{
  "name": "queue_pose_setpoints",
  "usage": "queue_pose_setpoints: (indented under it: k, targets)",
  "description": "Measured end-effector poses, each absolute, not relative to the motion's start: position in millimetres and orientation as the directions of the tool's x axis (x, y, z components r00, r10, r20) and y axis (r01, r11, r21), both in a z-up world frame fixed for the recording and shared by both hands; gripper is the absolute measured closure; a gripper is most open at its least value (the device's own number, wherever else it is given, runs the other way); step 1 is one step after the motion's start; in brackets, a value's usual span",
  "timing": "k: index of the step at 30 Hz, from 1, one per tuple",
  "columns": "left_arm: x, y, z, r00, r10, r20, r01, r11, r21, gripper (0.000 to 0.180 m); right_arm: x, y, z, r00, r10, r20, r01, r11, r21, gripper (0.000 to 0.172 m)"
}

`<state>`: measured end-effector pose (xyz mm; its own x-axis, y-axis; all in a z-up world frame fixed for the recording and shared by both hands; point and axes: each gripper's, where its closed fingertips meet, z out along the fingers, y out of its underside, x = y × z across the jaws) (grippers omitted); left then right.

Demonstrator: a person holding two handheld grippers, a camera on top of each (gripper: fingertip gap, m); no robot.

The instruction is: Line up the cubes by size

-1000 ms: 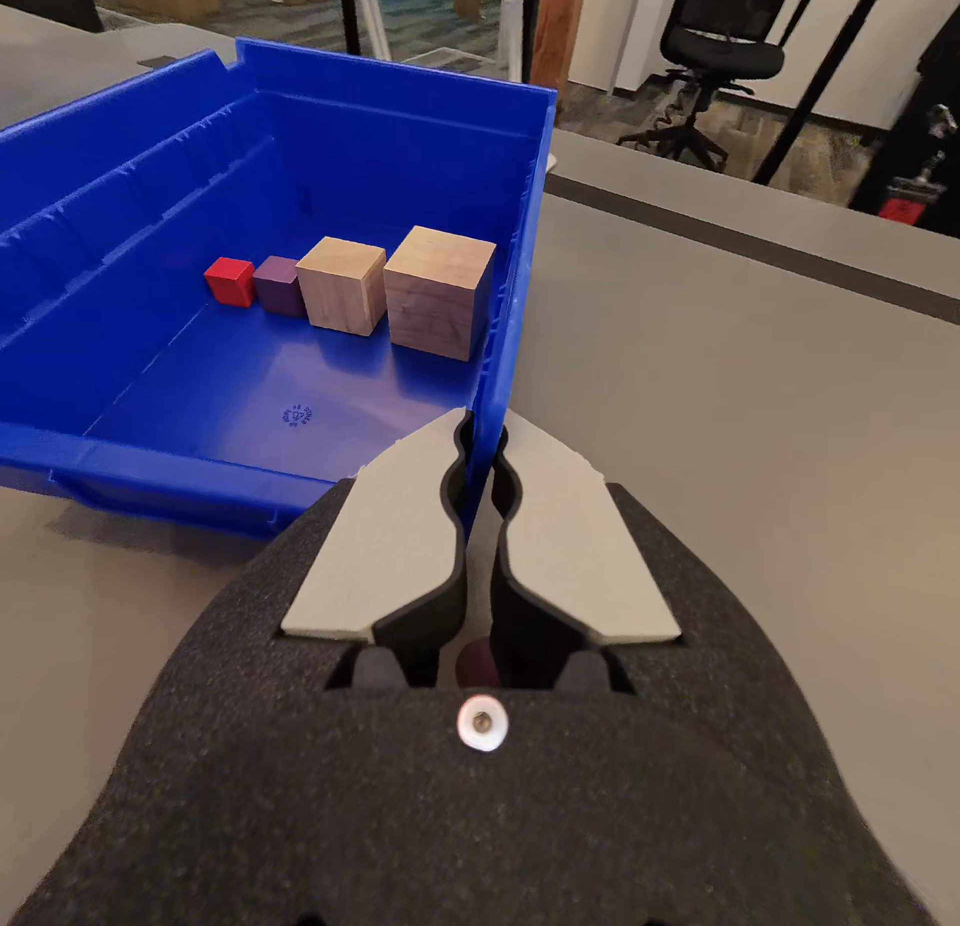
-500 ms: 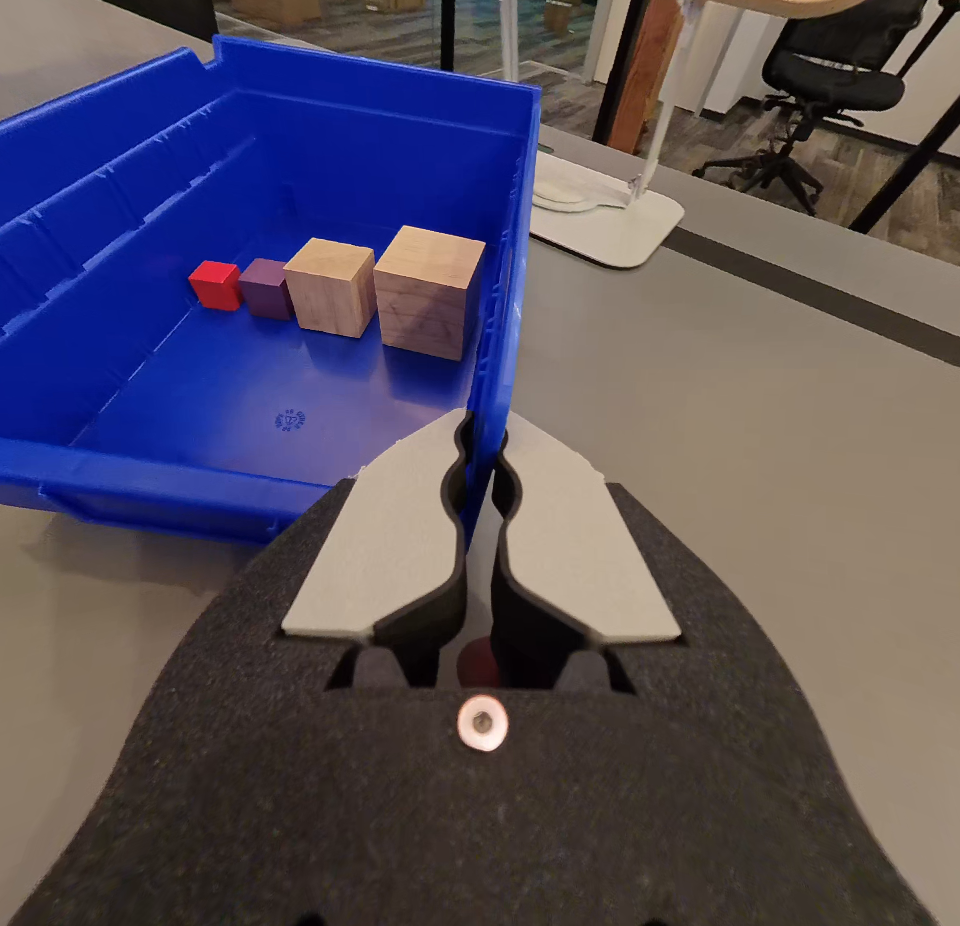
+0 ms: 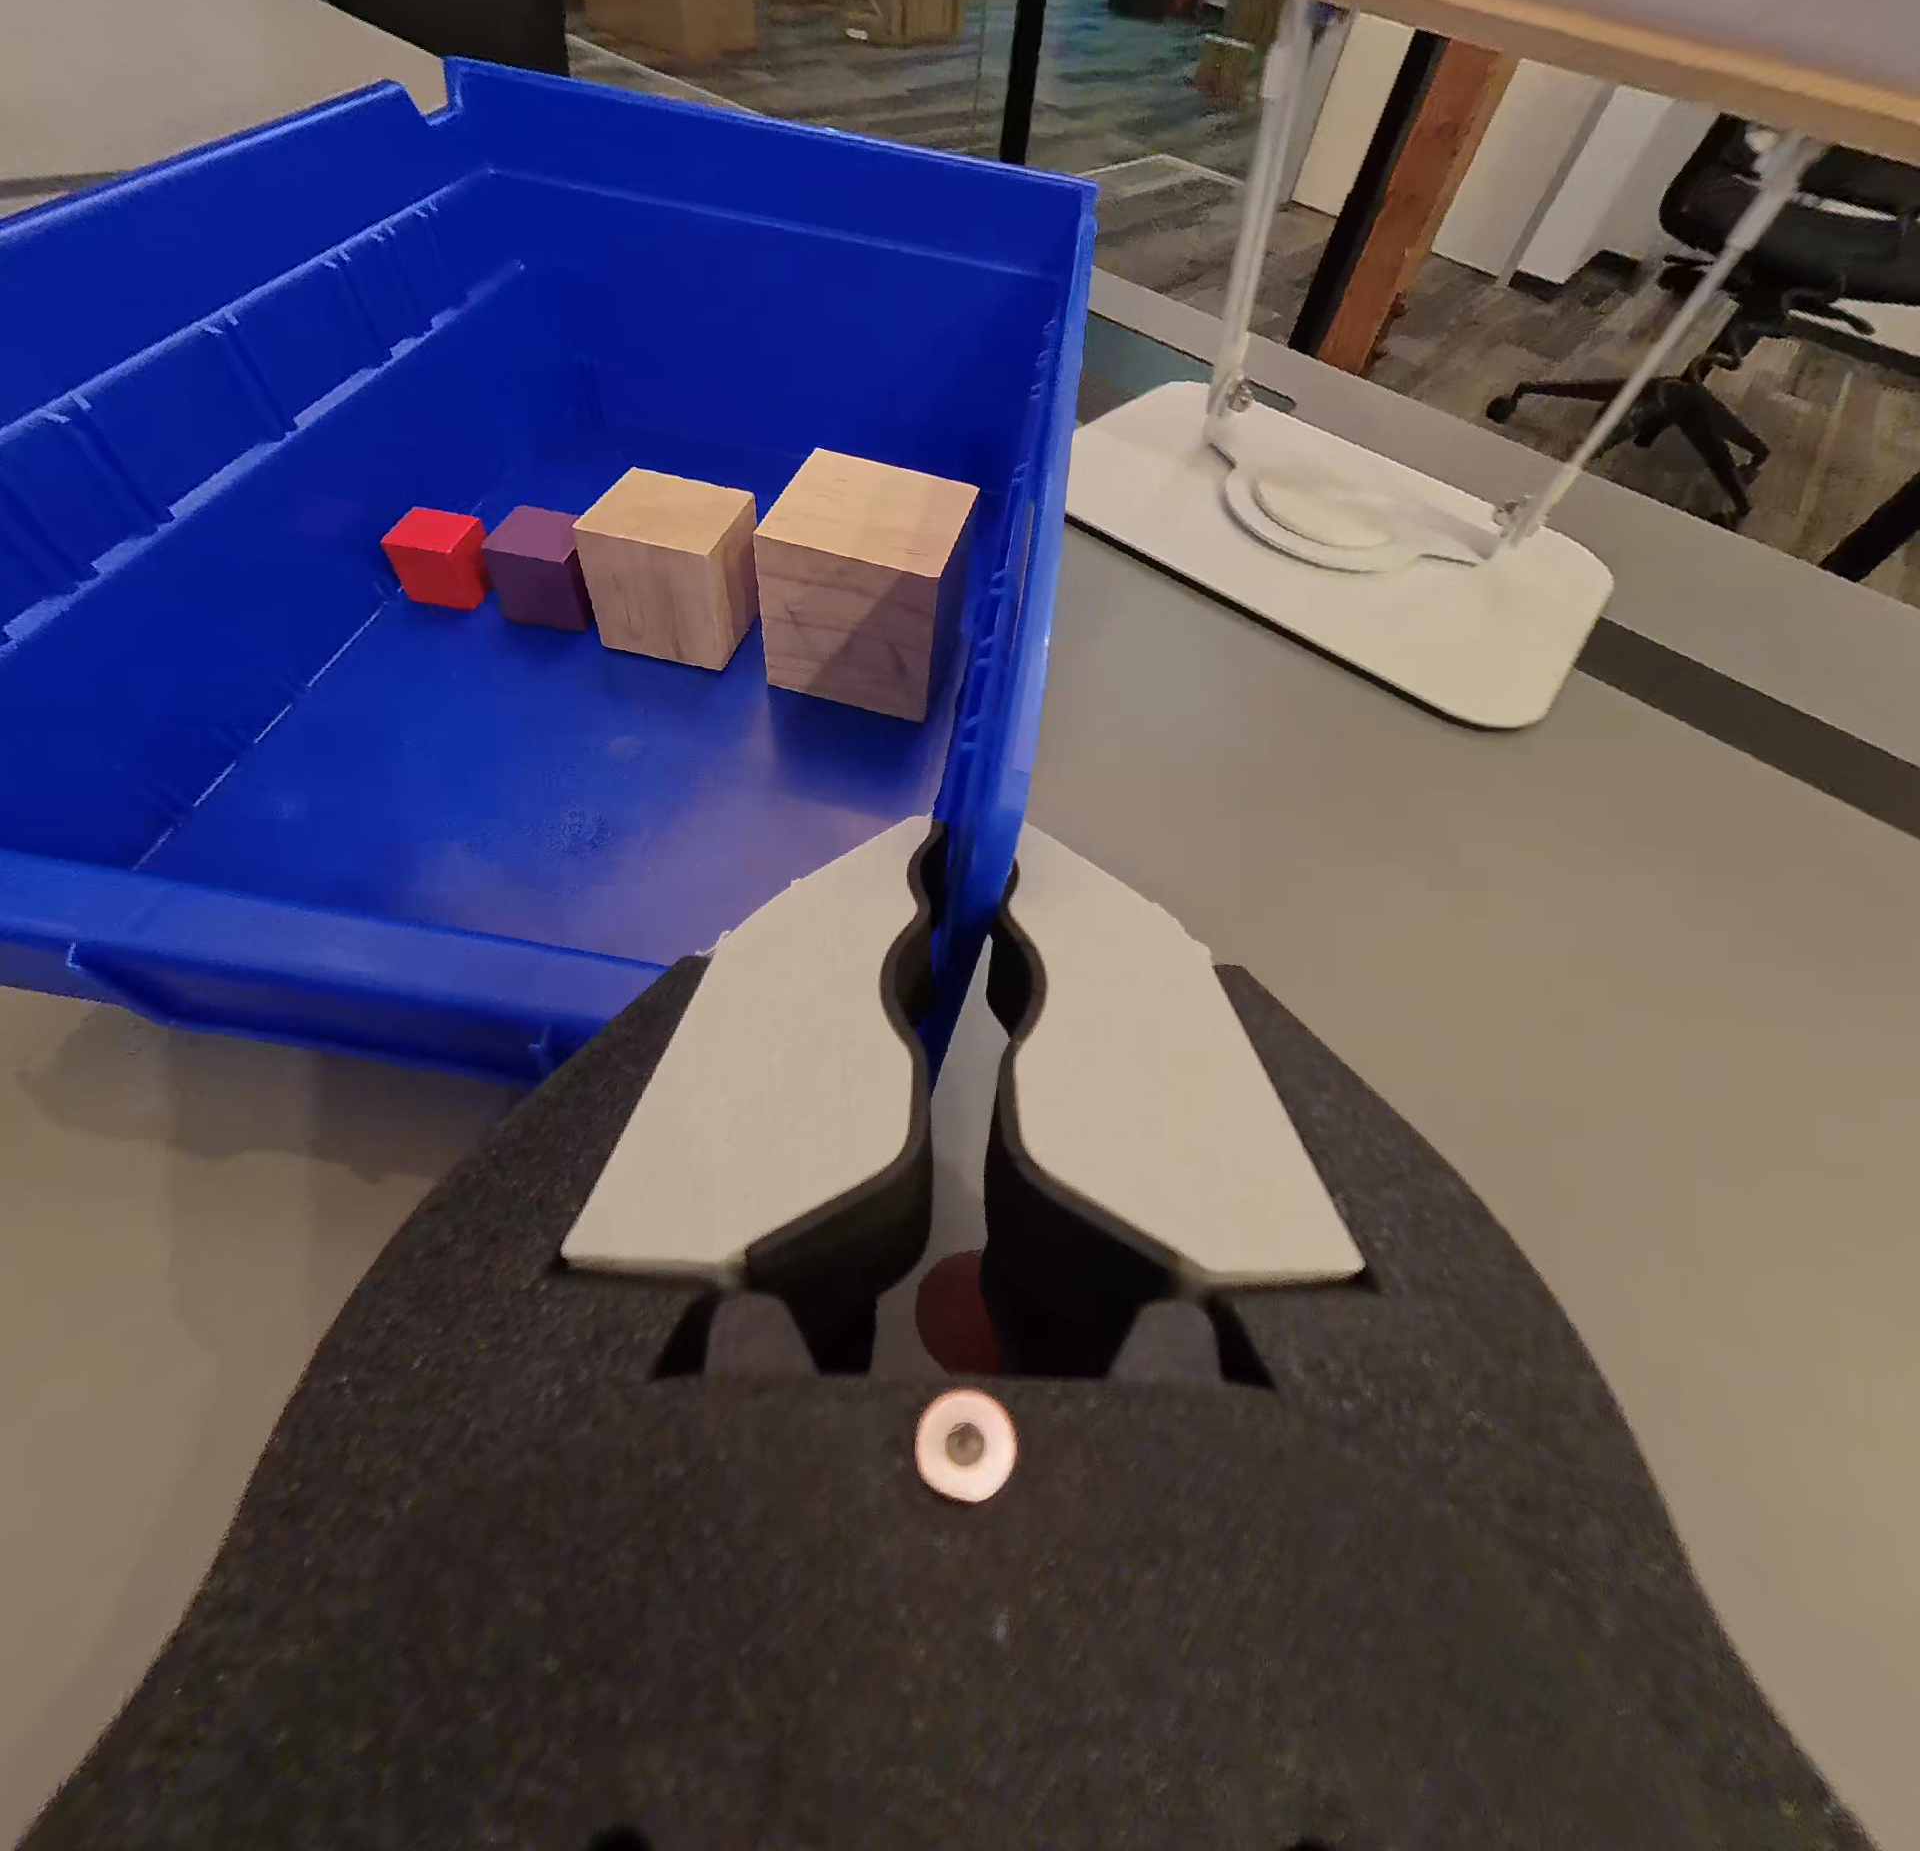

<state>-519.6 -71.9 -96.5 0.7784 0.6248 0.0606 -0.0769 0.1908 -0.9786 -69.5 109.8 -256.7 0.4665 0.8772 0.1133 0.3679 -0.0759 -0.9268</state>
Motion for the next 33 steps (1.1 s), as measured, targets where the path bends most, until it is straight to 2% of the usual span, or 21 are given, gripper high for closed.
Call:
queue_pose_setpoints:
  k: [5,9,14,18,25,33]
  targets:
    - [-519,-82,-87,0.753,0.656,0.05,-0.105,0.195,-0.975,0.176,-106,103,-261,0.413,0.904,0.112,0.393,-0.066,-0.917,0.166]
    - [-517,-88,-79,0.732,0.681,0.017,-0.15,0.185,-0.971,0.176,-129,87,-270,0.31,0.94,0.141,0.455,-0.016,-0.89,0.138]
    - [-504,-82,-69,0.752,0.659,0.012,-0.169,0.21,-0.963,0.176,-115,92,-261,0.335,0.933,0.134,0.415,-0.019,-0.909,0.122]
    - [-480,-74,-51,0.791,0.612,0.002,-0.195,0.255,-0.947,0.175,-84,92,-242,0.366,0.914,0.175,0.392,0.019,-0.92,0.117]
    - [-393,-43,-12,0.903,0.429,-0.017,-0.187,0.356,-0.916,0.175,-31,60,-170,0.393,0.906,0.153,0.177,0.089,-0.98,0.111]
    - [-254,33,-22,0.981,0.163,-0.105,-0.145,0.257,-0.955,0.175,41,38,-126,0.507,0.839,0.199,0.072,0.189,-0.979,0.102]
